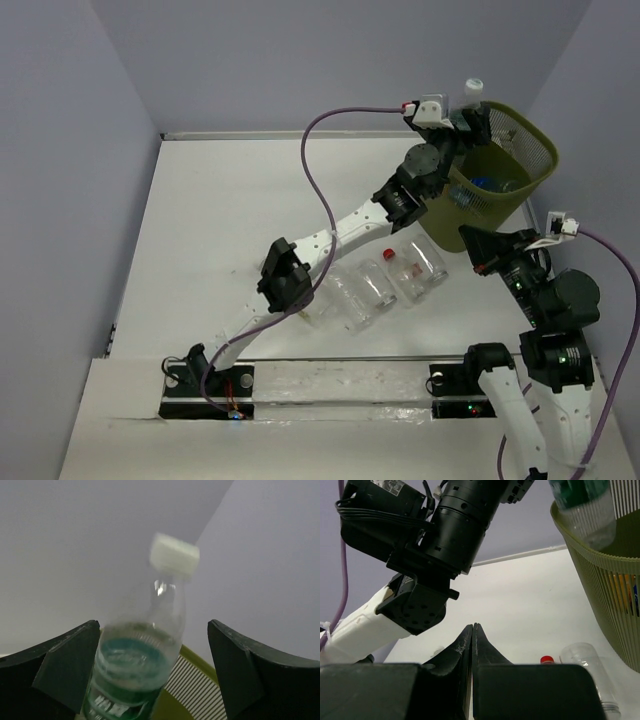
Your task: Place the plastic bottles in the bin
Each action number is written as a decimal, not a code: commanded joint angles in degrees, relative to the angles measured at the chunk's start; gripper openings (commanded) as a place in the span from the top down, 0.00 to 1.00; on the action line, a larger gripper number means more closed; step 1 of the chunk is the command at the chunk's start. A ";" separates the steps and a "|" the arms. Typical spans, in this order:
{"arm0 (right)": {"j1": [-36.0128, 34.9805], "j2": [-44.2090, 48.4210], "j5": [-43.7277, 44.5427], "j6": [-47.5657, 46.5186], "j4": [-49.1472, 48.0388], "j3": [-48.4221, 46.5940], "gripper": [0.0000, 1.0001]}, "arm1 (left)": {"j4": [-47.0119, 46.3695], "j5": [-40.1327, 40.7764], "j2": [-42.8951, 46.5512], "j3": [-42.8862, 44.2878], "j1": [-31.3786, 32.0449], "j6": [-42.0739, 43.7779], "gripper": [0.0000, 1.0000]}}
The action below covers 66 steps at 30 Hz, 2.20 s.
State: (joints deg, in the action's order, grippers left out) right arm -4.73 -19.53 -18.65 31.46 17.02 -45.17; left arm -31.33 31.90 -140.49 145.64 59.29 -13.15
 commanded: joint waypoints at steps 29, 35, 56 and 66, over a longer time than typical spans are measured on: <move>-23.81 -26.25 7.02 -8.34 1.79 4.56 0.44 | 34.94 1.59 79.37 -93.51 -0.22 -25.78 0.01; -28.40 -36.27 10.74 -10.71 2.41 5.70 0.19 | 41.33 2.72 87.30 -96.95 -0.40 -24.30 0.01; -36.13 -61.94 16.02 -11.69 -0.05 -3.08 0.22 | 46.28 4.05 95.22 -98.79 -0.84 -14.80 0.01; -36.14 -51.69 24.44 -14.05 2.49 -12.12 0.57 | 45.05 0.10 92.24 -99.15 -0.93 -16.73 0.01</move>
State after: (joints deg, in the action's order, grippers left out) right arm -40.53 -77.95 0.27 19.70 20.93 -49.54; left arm 15.79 33.89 -46.94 47.24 58.74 -29.23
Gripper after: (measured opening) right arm 0.761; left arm 0.989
